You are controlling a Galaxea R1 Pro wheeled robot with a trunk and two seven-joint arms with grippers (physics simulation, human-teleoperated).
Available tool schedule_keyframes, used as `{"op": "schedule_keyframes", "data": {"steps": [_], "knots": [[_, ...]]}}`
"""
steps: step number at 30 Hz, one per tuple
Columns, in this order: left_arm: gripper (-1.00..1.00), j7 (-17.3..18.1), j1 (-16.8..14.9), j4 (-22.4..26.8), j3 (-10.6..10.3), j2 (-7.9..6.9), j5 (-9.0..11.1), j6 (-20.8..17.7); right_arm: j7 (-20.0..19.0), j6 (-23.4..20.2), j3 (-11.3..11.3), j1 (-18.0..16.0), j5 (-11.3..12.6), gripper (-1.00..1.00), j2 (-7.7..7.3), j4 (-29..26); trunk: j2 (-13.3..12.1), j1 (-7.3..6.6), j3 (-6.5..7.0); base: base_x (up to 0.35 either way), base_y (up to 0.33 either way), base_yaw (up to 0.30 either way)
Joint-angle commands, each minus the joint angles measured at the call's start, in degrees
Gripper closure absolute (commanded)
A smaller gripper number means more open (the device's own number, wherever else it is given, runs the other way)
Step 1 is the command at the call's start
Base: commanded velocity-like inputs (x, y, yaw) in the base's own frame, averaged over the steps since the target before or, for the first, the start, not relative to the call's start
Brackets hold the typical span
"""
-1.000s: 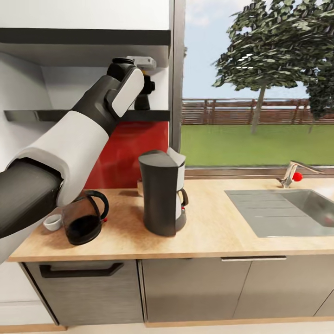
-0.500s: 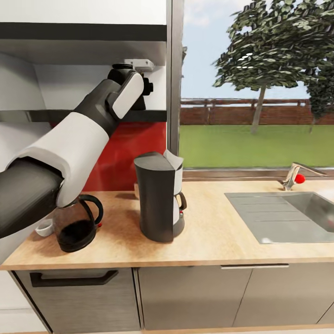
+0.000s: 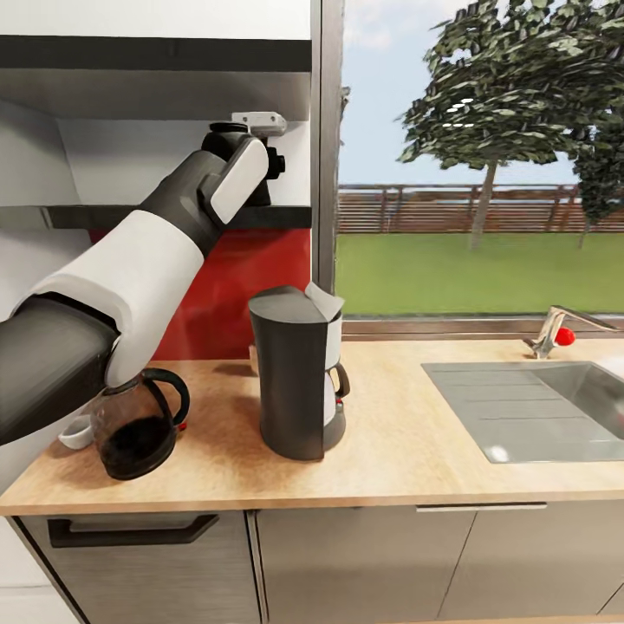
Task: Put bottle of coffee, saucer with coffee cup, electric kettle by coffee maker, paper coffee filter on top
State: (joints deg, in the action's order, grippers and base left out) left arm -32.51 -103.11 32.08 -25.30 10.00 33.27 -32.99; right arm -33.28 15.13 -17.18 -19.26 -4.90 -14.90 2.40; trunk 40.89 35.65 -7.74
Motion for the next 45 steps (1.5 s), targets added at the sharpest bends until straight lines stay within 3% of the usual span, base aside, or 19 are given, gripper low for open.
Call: {"op": "schedule_keyframes", "data": {"steps": [1,2,3,5,12,14,20,45], "knots": [[-1.0,-0.5,-0.08,0.01,-0.19,0.0,0.48,-0.07,0.04,0.53,0.02,0.48,-3.79,-1.0,0.08,0.29,0.08,0.02,-0.1,0.008,0.0,0.0],[-1.0,-0.5,-0.08,0.0,-0.19,0.0,0.48,-0.06,0.09,0.57,-0.14,1.63,-8.78,-1.0,0.37,0.38,0.08,0.02,-0.1,0.004,0.0,0.0],[-1.0,-0.5,-0.08,0.0,-0.19,0.0,0.48,-0.06,0.11,0.58,-0.2,2.35,-11.78,-1.0,0.59,0.43,0.08,0.02,-0.1,0.003,0.0,0.0],[-1.0,-0.48,-0.08,0.0,-0.19,0.0,0.48,-0.06,0.16,0.59,-0.26,3.18,-15.5,-1.0,1.29,0.46,0.08,0.02,-0.1,0.002,0.0,0.0],[-1.0,-0.5,-0.08,0.0,-0.19,0.0,0.48,-0.06,0.5,0.66,-0.34,6.19,-21.5,-1.0,3.04,0.48,0.08,0.02,-0.1,0.014,0.0,0.0],[-1.0,-0.48,-0.08,0.0,-0.19,0.0,0.48,-0.06,2.61,0.66,-0.36,7.11,-23.2,-1.0,3.8,0.49,0.08,0.02,-0.1,0.157,0.0,0.0],[-1.0,-0.48,-0.08,0.0,-0.16,0.0,0.48,-0.06,7.31,0.61,-0.32,7.78,-24.69,-1.0,4.79,0.5,0.08,0.02,-0.1,0.094,0.0,0.0],[-1.0,-0.6,-0.08,0.43,-0.02,0.0,0.48,-0.13,7.7,0.6,-0.31,7.83,-24.83,-1.0,4.88,0.5,0.08,0.02,-0.1,0.051,0.0,0.0]]}}
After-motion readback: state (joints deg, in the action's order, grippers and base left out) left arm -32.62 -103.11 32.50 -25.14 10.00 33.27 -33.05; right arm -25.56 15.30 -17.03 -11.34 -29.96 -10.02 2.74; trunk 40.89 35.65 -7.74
